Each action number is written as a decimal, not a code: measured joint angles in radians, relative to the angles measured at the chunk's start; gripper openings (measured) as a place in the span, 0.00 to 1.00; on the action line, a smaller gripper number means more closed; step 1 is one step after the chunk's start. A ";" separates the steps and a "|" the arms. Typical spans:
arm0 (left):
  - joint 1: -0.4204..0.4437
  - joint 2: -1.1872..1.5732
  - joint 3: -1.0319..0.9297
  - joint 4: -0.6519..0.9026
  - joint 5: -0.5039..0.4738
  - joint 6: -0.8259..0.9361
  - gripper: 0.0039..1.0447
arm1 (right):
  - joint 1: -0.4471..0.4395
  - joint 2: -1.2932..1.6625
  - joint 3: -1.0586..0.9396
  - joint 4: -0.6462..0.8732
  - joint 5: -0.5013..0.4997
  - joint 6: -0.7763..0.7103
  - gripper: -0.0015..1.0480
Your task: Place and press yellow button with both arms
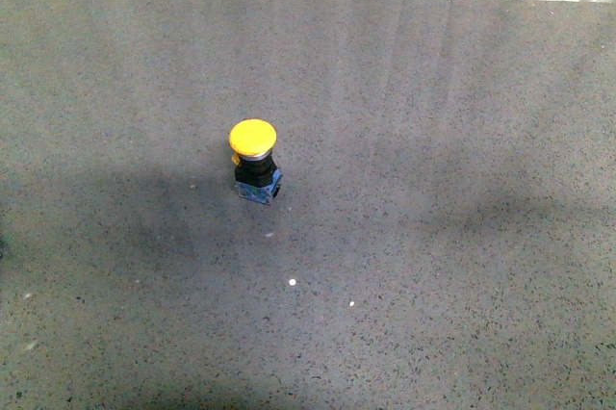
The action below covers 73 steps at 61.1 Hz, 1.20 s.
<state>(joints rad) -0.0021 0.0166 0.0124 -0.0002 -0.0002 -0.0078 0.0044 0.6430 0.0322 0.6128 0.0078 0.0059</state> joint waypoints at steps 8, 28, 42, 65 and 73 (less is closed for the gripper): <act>0.000 0.000 0.000 0.000 0.000 0.000 0.01 | -0.002 -0.052 -0.014 -0.038 -0.006 0.000 0.01; 0.000 0.000 0.000 0.000 0.000 0.000 0.01 | -0.002 -0.272 -0.014 -0.242 -0.007 0.000 0.01; 0.000 0.000 0.000 0.000 0.000 0.000 0.01 | -0.002 -0.360 -0.014 -0.328 -0.007 -0.001 0.01; 0.000 0.000 0.000 0.000 0.000 0.000 0.01 | -0.002 -0.472 -0.014 -0.441 -0.007 0.000 0.01; 0.000 0.000 0.000 0.000 0.000 0.000 0.01 | -0.002 -0.628 -0.014 -0.605 -0.006 -0.001 0.01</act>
<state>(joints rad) -0.0021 0.0166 0.0124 -0.0002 0.0002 -0.0074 0.0021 0.0151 0.0181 0.0078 0.0017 0.0051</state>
